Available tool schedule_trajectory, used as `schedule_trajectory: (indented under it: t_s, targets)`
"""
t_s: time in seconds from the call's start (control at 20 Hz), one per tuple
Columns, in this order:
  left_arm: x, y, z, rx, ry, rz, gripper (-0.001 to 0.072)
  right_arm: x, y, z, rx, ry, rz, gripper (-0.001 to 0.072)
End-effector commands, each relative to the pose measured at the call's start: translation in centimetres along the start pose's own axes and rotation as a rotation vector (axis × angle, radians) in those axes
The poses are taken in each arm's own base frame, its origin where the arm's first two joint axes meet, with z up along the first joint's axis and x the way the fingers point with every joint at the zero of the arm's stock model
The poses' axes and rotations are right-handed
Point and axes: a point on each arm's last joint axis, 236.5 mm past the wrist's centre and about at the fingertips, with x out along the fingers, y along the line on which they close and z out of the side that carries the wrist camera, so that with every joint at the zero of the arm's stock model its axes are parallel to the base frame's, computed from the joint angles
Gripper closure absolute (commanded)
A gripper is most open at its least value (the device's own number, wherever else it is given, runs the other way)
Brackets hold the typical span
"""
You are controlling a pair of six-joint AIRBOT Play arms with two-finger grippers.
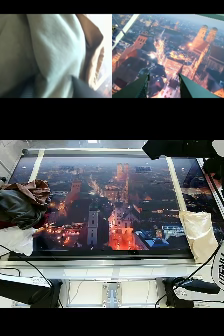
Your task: Fold the shirts.
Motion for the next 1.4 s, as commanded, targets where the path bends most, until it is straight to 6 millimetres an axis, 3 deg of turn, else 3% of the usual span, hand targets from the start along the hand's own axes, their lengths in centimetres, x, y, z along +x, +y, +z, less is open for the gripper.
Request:
schedule_trajectory:
  t_s: [0.0,0.1,0.2,0.3,0.4,0.5,0.65,0.75,0.8,0.9,0.95,1.0,1.05,1.15,1.25,1.3,1.35]
  targets:
    - [1.5,-0.2,0.2,-0.051,-0.015,-0.037,0.0701,0.0,-0.1,0.9,0.000,-0.039,-0.004,0.0288]
    - [0.5,-2.2,0.0,-0.105,0.004,-0.105,0.0700,0.0,0.0,1.7,0.003,-0.072,0.000,0.0288]
    - [-2.5,-6.7,0.4,-0.077,-0.005,-0.246,0.0700,-0.2,0.6,1.9,0.014,-0.078,0.023,0.0288]
    - [-8.5,-13.5,0.5,0.033,-0.036,-0.458,0.0700,-1.0,1.6,1.9,0.023,-0.075,0.057,0.0287]
    - [-17.2,-20.9,-1.8,0.192,-0.045,-0.699,0.0700,-2.7,2.2,2.0,0.015,-0.080,0.068,0.0288]
    - [-25.6,-26.1,-6.3,0.369,-0.036,-0.857,0.0700,-5.8,3.0,2.6,-0.002,-0.112,0.071,0.0288]
    - [-36.0,-31.1,-15.5,0.593,0.021,-1.037,0.0700,-12.4,4.5,4.4,-0.039,-0.220,0.066,0.0288]
    - [-40.5,-32.9,-21.5,0.702,0.087,-1.143,0.0700,-17.2,4.8,5.2,-0.073,-0.303,0.026,0.0288]
    - [-41.3,-33.2,-24.3,0.771,0.127,-1.157,0.0700,-19.6,4.8,5.5,-0.090,-0.342,-0.002,0.0288]
    - [-40.7,-32.8,-30.3,0.944,0.219,-1.132,0.0697,-23.2,4.5,5.7,-0.114,-0.402,-0.053,0.0288]
    - [-39.9,-32.5,-33.0,1.035,0.261,-1.110,0.0617,-24.3,4.2,5.7,-0.122,-0.419,-0.078,0.0288]
    - [-38.8,-32.4,-34.7,1.103,0.264,-1.081,0.0226,-24.7,3.8,5.5,-0.127,-0.416,-0.101,0.0288]
    - [-37.0,-32.6,-34.8,1.155,0.217,-1.021,0.0003,-24.2,2.9,4.7,-0.130,-0.371,-0.139,0.0289]
    - [-31.8,-32.0,-31.3,1.130,0.111,-0.782,-0.0009,-21.1,-1.2,0.9,-0.127,-0.178,-0.274,0.0289]
    - [-24.8,-27.7,-26.4,0.995,0.089,-0.408,0.0000,-17.4,-6.1,-4.9,-0.092,0.093,-0.406,0.0289]
    - [-21.5,-24.3,-25.4,0.911,0.149,-0.232,0.0000,-15.2,-7.9,-8.0,-0.056,0.215,-0.426,0.0289]
    - [-19.0,-21.6,-26.2,0.893,0.244,-0.125,0.0002,-13.1,-9.4,-10.7,-0.022,0.307,-0.431,0.0288]
